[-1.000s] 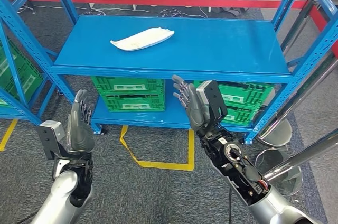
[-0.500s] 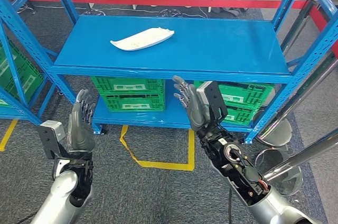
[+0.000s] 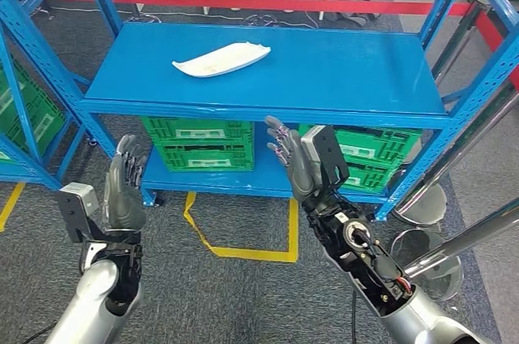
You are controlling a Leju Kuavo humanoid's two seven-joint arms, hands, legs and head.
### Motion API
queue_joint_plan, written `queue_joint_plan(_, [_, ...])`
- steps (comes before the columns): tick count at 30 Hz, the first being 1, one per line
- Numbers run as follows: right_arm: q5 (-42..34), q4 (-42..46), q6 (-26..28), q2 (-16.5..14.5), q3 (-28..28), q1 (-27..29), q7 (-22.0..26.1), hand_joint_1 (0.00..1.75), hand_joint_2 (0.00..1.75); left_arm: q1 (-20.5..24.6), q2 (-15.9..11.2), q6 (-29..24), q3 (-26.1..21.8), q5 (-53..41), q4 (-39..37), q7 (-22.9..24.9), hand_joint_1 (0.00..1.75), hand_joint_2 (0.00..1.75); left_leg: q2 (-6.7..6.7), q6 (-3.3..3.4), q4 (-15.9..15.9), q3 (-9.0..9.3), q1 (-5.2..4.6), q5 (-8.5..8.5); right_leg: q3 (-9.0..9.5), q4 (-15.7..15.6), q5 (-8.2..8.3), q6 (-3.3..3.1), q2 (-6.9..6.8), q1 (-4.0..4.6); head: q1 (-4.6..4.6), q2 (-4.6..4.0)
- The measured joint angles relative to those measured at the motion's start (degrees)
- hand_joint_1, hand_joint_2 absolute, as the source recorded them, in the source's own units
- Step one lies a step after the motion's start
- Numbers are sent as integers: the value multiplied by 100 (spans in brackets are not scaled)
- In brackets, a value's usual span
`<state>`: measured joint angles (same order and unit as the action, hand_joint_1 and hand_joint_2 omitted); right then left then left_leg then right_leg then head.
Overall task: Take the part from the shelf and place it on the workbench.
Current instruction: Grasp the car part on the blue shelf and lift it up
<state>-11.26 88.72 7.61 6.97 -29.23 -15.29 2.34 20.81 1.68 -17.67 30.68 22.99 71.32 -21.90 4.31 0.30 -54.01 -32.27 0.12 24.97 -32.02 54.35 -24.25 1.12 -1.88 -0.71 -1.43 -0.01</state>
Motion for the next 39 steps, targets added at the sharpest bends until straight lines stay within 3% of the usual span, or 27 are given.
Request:
queue_joint_plan(2, [-8,8,-7,0,4,0,3,0,0,8,4,-9,0,13,2,-9,0,0,-10,45,97,66,27,-28,-9,9,-36,41,15,-6,-9,-1])
queue_joint_plan(3, [-8,11,-8,0,8,-1,5,0,0,19,9,-13,1,16,2,-12,0,0,-15,64,150,112,45,-43,-74,156,-122,57,49,-10,-22,0])
queue_joint_plan(6, [-8,8,-7,0,22,29,6,0,0,38,25,-16,-1,24,2,-15,0,0,-23,98,202,206,64,-29,-649,1332,-591,107,157,-37,-111,0])
queue_joint_plan(7, [-8,5,-7,0,26,51,4,0,0,31,27,-16,-1,25,1,-14,0,0,-32,100,201,226,64,-11,-847,1676,-668,126,166,-46,-136,0])
queue_joint_plan(8, [-8,3,-9,0,29,69,3,0,0,23,27,-16,-1,25,-1,-14,0,0,-45,90,200,254,68,13,-942,1786,-620,144,167,-59,-152,1])
queue_joint_plan(9, [-8,2,-10,0,32,80,2,0,0,18,27,-16,0,25,-3,-13,0,0,-60,69,195,293,76,44,-911,1642,-452,157,163,-77,-169,1])
queue_joint_plan(11, [-8,0,-10,0,40,86,-3,0,0,16,28,-16,0,25,-5,-13,0,0,-87,3,170,387,101,133,-587,853,27,186,123,-118,-216,1])
queue_joint_plan(12, [-9,0,-8,0,42,84,-7,0,0,20,28,-17,1,26,-5,-12,0,0,-95,-36,143,412,98,178,-406,495,159,189,100,-113,-236,0])
queue_joint_plan(14, [-13,1,7,0,41,89,-23,0,0,23,28,-17,1,33,-7,-6,0,0,-94,-104,94,399,77,226,-235,185,142,121,80,-84,-234,0])
queue_joint_plan(17, [-17,13,39,1,49,92,-56,0,0,21,33,-15,1,43,-6,0,0,0,-79,-180,36,385,95,294,-198,157,63,-37,165,-53,-174,1])
queue_joint_plan(19, [-17,31,55,1,55,73,-67,0,0,40,39,-3,1,44,-5,-7,0,0,-201,-208,-377,201,112,496,-134,150,25,-115,213,-53,-117,1])
queue_joint_plan(21, [-26,40,67,0,48,64,-73,0,0,48,43,16,1,44,-9,-14,0,0,-342,-194,-1263,-329,100,774,-92,147,-15,-173,250,-40,-40,1])
queue_joint_plan(22, [-38,39,72,0,45,64,-75,0,0,41,40,22,1,46,-15,-13,0,0,-370,-177,-1679,-631,89,848,-74,147,-34,-194,274,-24,-11,1])
queue_joint_plan(23, [-54,39,76,0,42,67,-75,0,0,32,36,26,1,48,-22,-14,0,0,-384,-150,-1910,-859,75,818,-52,147,-56,-210,303,-7,5,1])
queue_joint_plan(24, [-68,39,78,0,41,67,-75,0,0,26,32,28,1,50,-31,-16,0,0,-392,-113,-1904,-972,57,672,-23,147,-79,-220,333,8,13,1])
queue_joint_plan(25, [-77,39,80,0,40,67,-74,0,0,23,28,31,1,51,-37,-21,0,0,-399,-66,-1651,-956,32,419,14,147,-106,-223,363,19,16,1])
queue_joint_plan(27, [-80,38,77,0,38,62,-68,0,0,31,24,34,1,50,-42,-42,0,0,-436,35,-769,-673,-37,-133,88,143,-165,-212,414,29,27,0])
queue_joint_plan(29, [-82,37,68,0,36,60,-63,0,0,39,21,34,0,50,-43,-61,0,0,-470,86,-181,-443,-89,-361,118,135,-214,-175,454,35,44,0])
queue_joint_plan(32, [-86,39,54,1,35,59,-59,0,0,41,26,36,1,51,-43,-78,0,0,-468,110,-46,-363,-88,-330,135,99,-268,-94,463,21,47,1])
queue_joint_plan(34, [-85,44,49,1,39,47,-55,0,0,43,37,36,1,50,-43,-86,0,0,-458,148,39,-261,-51,-319,80,281,-400,-44,391,34,20,0])
queue_joint_plan(35, [-85,46,48,1,40,41,-54,0,0,43,42,37,1,49,-43,-88,0,0,-452,165,71,-208,-37,-307,-48,562,-535,-23,343,37,-5,0])
queue_joint_plan(37, [-85,40,46,1,39,44,-53,0,0,33,43,38,1,50,-47,-92,0,0,-442,190,76,-155,-39,-261,-477,1375,-830,16,277,26,-55,1])
queue_joint_plan(38, [-85,33,46,1,39,55,-53,0,0,21,42,40,1,50,-50,-92,0,0,-438,189,72,-135,-37,-237,-674,1682,-890,35,264,14,-73,1])
queue_joint_plan(39, [-85,25,46,1,38,65,-53,0,0,9,42,44,1,51,-54,-92,0,0,-436,183,68,-111,-34,-211,-778,1784,-835,53,253,1,-88,1])
